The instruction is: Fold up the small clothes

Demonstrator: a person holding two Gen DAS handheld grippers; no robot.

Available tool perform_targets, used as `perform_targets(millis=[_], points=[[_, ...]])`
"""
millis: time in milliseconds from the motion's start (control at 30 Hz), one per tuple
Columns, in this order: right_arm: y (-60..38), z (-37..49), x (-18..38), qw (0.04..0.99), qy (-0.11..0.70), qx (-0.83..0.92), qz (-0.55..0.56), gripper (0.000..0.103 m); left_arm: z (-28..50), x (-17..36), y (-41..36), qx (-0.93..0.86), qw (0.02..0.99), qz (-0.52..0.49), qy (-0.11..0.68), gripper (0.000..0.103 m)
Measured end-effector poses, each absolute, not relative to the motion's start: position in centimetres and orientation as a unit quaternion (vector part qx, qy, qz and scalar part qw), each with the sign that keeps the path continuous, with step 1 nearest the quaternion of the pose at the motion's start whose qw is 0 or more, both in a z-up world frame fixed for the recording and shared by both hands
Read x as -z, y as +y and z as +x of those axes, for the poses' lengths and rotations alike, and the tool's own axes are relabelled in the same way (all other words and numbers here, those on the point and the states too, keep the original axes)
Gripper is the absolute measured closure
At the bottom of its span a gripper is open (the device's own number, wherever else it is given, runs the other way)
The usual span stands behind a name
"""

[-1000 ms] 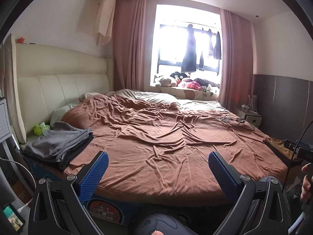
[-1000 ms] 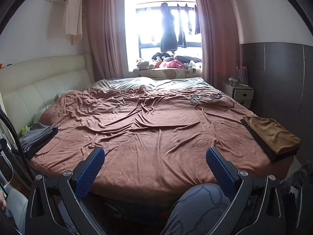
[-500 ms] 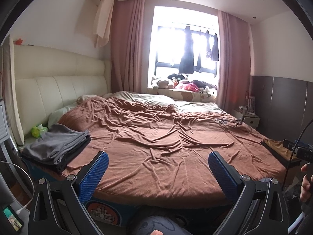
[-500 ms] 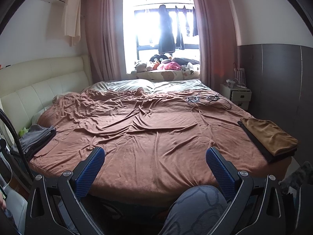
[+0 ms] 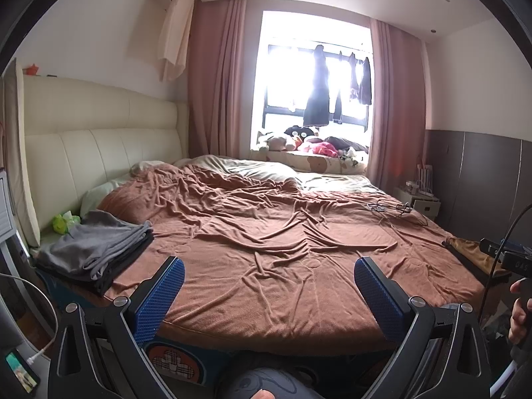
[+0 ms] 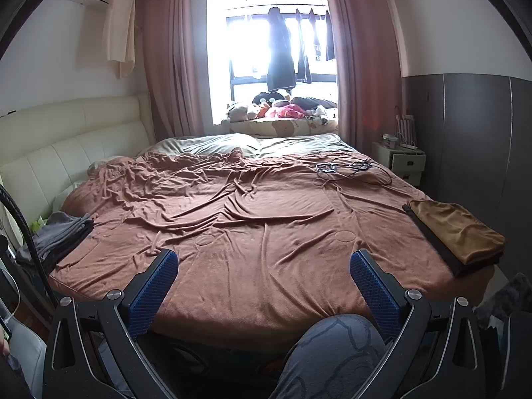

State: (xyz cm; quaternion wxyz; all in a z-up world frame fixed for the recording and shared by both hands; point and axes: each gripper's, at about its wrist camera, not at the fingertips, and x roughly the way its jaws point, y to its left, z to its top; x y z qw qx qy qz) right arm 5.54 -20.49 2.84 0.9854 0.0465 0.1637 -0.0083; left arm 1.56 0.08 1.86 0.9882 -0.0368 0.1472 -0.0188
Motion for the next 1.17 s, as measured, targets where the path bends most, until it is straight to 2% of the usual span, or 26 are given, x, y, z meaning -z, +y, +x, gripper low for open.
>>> perform_targets(millis=[1167], points=[[-20.09, 5.58, -2.67, 0.984, 0.172, 0.01, 0.038, 0.0, 1.86, -1.87, -0.27, 0.018, 0.988, -0.035, 0.151, 0.0]])
